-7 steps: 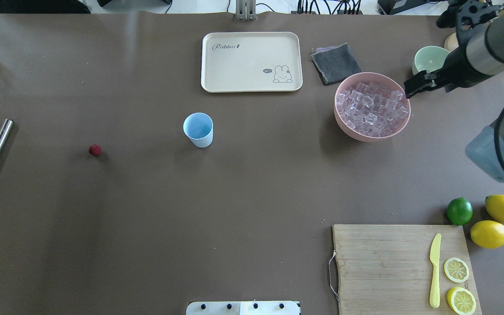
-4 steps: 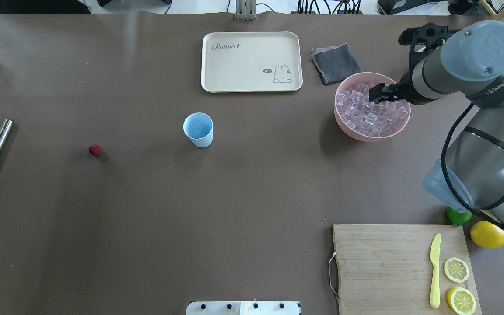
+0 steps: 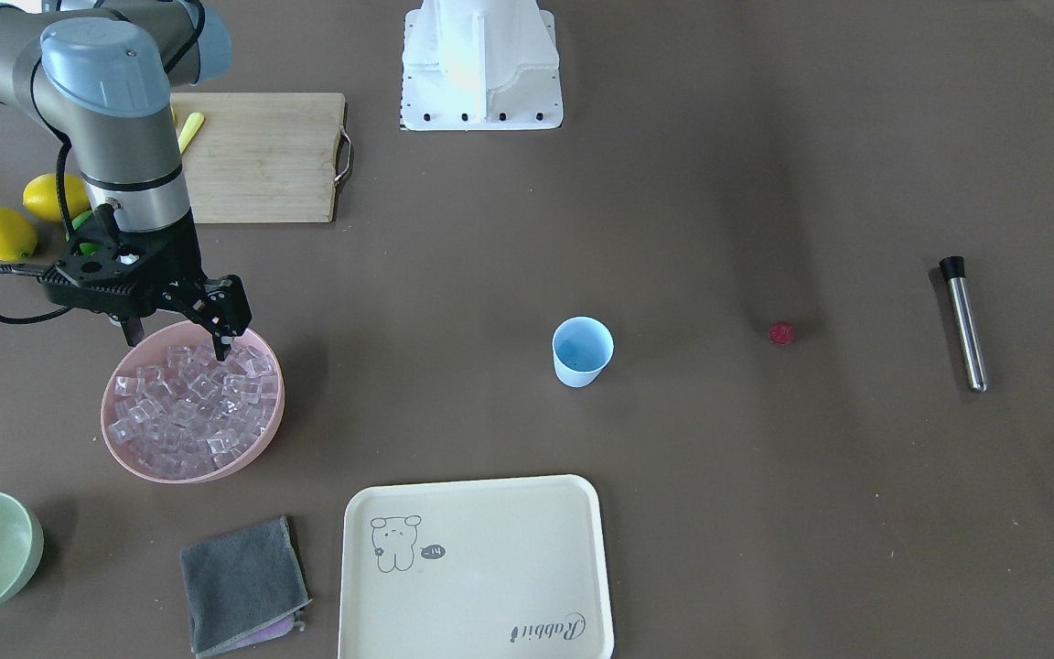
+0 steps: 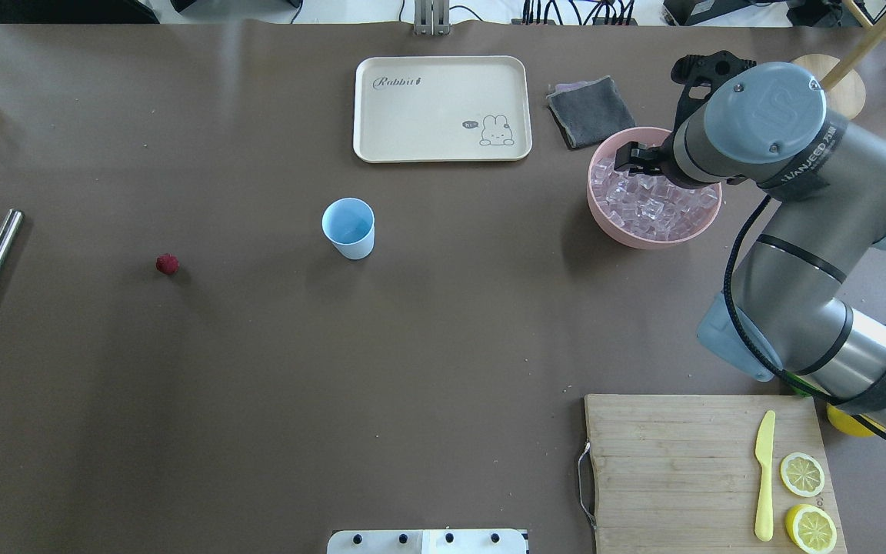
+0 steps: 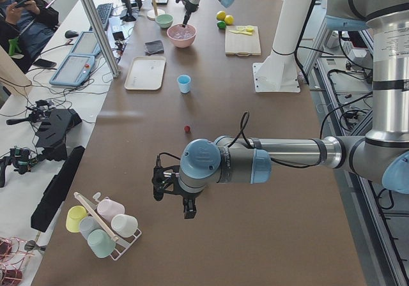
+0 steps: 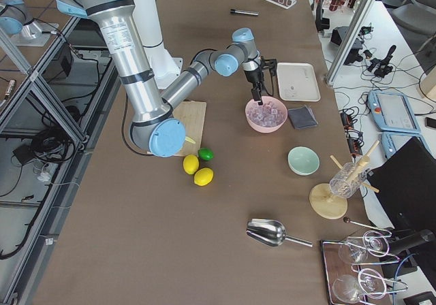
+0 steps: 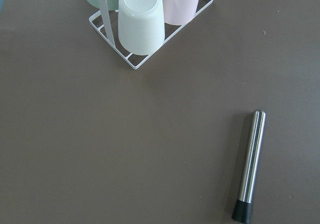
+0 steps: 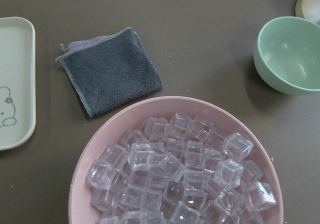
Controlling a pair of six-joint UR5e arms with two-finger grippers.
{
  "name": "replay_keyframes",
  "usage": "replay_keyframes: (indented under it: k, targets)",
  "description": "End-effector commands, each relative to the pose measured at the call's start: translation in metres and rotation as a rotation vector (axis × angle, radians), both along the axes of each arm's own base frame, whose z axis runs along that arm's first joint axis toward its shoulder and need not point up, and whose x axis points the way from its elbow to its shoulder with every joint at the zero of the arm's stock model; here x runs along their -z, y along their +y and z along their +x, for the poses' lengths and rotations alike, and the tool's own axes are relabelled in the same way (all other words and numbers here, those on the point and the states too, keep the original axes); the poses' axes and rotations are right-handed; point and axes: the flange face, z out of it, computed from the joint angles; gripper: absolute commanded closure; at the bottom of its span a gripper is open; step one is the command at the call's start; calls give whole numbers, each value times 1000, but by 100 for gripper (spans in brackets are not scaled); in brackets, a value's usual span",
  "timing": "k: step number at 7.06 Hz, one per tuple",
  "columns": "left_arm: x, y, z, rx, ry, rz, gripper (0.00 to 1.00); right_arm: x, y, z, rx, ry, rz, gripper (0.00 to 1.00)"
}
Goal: Mash ice and strawberries in cup
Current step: 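Move the right gripper over the pink bowl of ice cubes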
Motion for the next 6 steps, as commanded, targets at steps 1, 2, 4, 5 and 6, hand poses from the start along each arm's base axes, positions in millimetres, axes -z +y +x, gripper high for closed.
replay_keyframes:
  k: [1, 2, 4, 5, 6]
  targets:
    - [-1, 0, 0, -2, 1, -2, 1, -7, -6, -5, -56, -11, -45, 6]
    - [-2, 0, 0, 0, 1, -2, 1, -22, -13, -18, -65, 40, -36, 6]
    - [-4, 8, 3, 0, 33, -1, 1, -17, -11, -35, -62, 50, -19, 8]
    - [-5, 8, 2, 0, 36, 0, 1, -26, -13, -40, -53, 68, -28, 10]
    - [-4, 8, 2, 0, 36, 1, 1, -38, -14, -41, -57, 92, -37, 14]
